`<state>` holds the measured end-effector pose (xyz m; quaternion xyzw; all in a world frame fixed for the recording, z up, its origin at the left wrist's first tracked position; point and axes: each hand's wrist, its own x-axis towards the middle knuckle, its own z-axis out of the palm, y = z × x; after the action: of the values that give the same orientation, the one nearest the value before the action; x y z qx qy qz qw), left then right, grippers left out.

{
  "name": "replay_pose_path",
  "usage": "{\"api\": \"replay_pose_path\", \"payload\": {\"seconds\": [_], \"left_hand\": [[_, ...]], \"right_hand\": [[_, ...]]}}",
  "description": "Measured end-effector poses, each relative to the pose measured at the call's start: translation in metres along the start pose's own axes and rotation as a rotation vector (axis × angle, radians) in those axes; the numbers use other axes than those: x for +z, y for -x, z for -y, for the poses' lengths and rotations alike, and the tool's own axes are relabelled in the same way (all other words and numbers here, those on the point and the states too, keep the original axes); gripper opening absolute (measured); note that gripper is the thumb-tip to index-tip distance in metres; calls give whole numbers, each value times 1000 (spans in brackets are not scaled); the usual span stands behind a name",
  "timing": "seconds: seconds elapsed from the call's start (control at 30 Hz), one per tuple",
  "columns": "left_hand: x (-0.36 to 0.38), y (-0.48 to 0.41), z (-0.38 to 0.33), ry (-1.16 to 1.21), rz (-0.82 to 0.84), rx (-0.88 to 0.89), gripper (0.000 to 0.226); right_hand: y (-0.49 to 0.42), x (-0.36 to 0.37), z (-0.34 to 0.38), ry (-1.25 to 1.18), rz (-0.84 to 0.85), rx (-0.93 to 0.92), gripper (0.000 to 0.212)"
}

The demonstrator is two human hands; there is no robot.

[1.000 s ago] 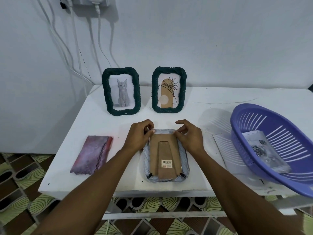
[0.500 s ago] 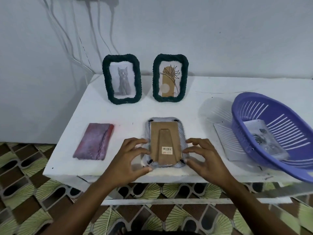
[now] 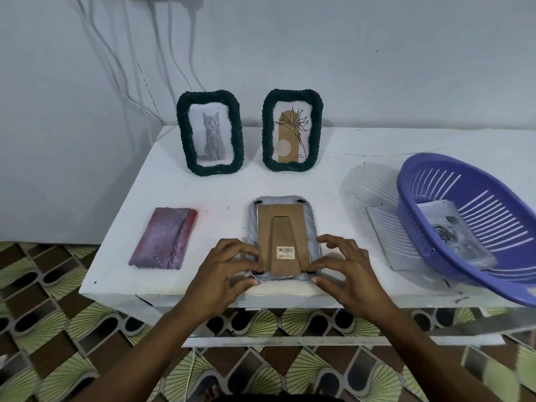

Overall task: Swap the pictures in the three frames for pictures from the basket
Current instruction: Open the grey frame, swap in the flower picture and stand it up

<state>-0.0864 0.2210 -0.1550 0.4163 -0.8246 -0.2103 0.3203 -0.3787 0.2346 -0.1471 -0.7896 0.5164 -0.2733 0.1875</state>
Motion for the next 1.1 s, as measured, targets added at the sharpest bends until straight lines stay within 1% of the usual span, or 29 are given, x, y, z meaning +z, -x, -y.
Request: {"api": "replay_pose_path", "payload": {"seconds": [0.2, 0.3, 0.37, 0.4, 0.43, 0.5, 0.57, 0.63, 0.67, 0.87, 1.0, 1.1], "left_hand": [[-4, 0, -2, -44, 38, 5, 23], [-6, -5, -7, 32, 14, -88, 28], [-5, -23, -13, -25, -56, -144, 31], [-3, -36, -18, -81, -65, -195, 38], [1, -49, -25, -131, -38, -261, 48], [12, -70, -38, -244, 75, -375, 65], [28, -76, -44, -426, 118, -366, 70], [37, -72, -45, -563, 97, -330, 70], [39, -70, -45, -594, 74, -320, 68], [39, -64, -46, -557, -60, -269, 59], [40, -66, -44, -550, -13, -316, 70], [43, -69, -45, -510, -22, -332, 67]], "right_hand": [[0, -1, 2, -22, 4, 3, 19], [-9, -2, -2, -121, -76, 53, 19], [-25, -4, -9, -115, -146, 108, 21], [-35, -4, -13, -87, -158, 130, 22], [-43, -3, -17, -59, -155, 146, 22], [-55, 2, -22, -17, -131, 175, 20], [-58, 8, -25, 4, -135, 199, 19], [-56, 11, -24, 7, -179, 198, 22], [-55, 11, -23, 3, -193, 198, 24], [-56, 11, -23, -2, -203, 203, 23], [-56, 11, -24, 5, -210, 203, 23], [-56, 11, -23, -3, -212, 208, 23]]}}
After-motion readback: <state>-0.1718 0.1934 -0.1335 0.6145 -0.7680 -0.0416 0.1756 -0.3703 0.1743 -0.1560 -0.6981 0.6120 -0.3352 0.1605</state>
